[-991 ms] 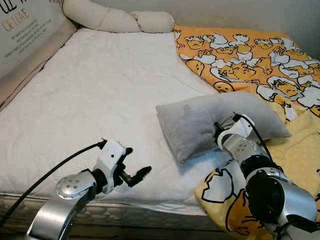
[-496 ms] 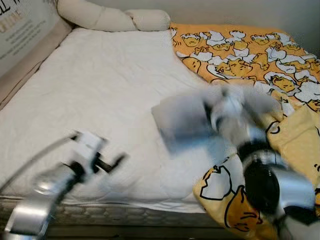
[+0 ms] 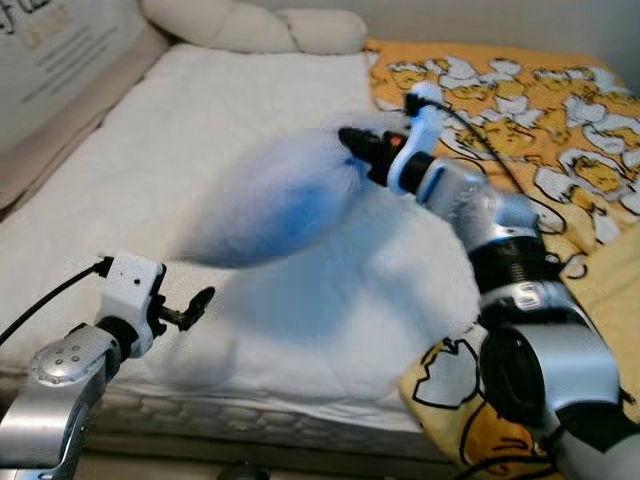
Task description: Clean up the room
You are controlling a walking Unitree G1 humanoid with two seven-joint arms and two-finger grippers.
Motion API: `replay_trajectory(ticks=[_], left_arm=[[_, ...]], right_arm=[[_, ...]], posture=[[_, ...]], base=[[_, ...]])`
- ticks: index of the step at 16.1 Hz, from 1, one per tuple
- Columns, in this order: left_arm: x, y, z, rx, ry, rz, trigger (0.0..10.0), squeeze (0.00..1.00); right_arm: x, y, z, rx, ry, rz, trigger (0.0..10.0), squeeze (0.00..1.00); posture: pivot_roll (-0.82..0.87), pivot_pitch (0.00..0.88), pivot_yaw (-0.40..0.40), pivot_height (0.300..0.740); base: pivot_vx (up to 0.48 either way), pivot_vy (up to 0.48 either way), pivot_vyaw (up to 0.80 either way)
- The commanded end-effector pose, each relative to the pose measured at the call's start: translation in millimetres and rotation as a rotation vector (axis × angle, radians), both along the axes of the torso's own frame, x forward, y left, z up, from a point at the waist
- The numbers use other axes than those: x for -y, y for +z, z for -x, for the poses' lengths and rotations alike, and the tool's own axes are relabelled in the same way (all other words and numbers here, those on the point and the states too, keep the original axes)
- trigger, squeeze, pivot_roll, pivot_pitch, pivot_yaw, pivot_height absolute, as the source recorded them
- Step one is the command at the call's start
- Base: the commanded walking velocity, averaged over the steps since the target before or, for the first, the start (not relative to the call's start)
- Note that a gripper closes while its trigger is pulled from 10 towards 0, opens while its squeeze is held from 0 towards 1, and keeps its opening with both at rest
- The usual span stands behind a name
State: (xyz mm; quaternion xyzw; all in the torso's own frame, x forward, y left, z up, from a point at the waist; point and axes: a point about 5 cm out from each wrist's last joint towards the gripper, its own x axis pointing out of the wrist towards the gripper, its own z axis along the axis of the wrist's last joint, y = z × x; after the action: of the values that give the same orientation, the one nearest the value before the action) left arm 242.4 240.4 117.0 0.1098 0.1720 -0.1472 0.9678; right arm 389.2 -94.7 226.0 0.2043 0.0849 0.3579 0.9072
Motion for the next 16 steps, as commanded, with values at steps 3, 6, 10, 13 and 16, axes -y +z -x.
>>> replay_trajectory(ticks=[3,6,10,13,16], left_arm=[[1.0,-0.3,-0.7,-0.007,0.083,0.106,10.0,0.0],[21.3,-6.1,-13.2,-0.049,0.008,0.197,10.0,0.0],[42.6,-9.1,-38.8,-0.008,-0.012,0.304,10.0,0.0],[49.4,-10.8,-59.7,0.0,-0.057,0.369,10.0,0.9],[62.2,-21.5,-72.6,-0.113,-0.161,0.536,10.0,1.0]], right_arm=[[41.7,-21.3,37.9,-0.035,0.143,-0.069,0.0,0.0],[68.6,-117.3,75.4,-0.332,0.083,0.121,0.0,0.0],[107.1,-202.7,104.4,-0.585,-0.192,0.414,0.0,0.0],[109.2,-188.8,90.0,-0.514,-0.282,0.448,0.0,0.0],[103.9,-183.1,76.6,-0.455,-0.312,0.449,0.0,0.0]], posture=[[0.0,0.0,-0.031,0.74],[-0.01,0.0,-0.038,0.74],[-0.02,0.0,-0.013,0.74],[-0.04,0.0,0.017,0.74],[-0.04,0.0,0.039,0.74]], base=[[0.0,0.0,0.0],[0.0,0.0,0.0],[0.0,0.0,0.0],[0.0,0.0,0.0],[0.0,0.0,0.0]])
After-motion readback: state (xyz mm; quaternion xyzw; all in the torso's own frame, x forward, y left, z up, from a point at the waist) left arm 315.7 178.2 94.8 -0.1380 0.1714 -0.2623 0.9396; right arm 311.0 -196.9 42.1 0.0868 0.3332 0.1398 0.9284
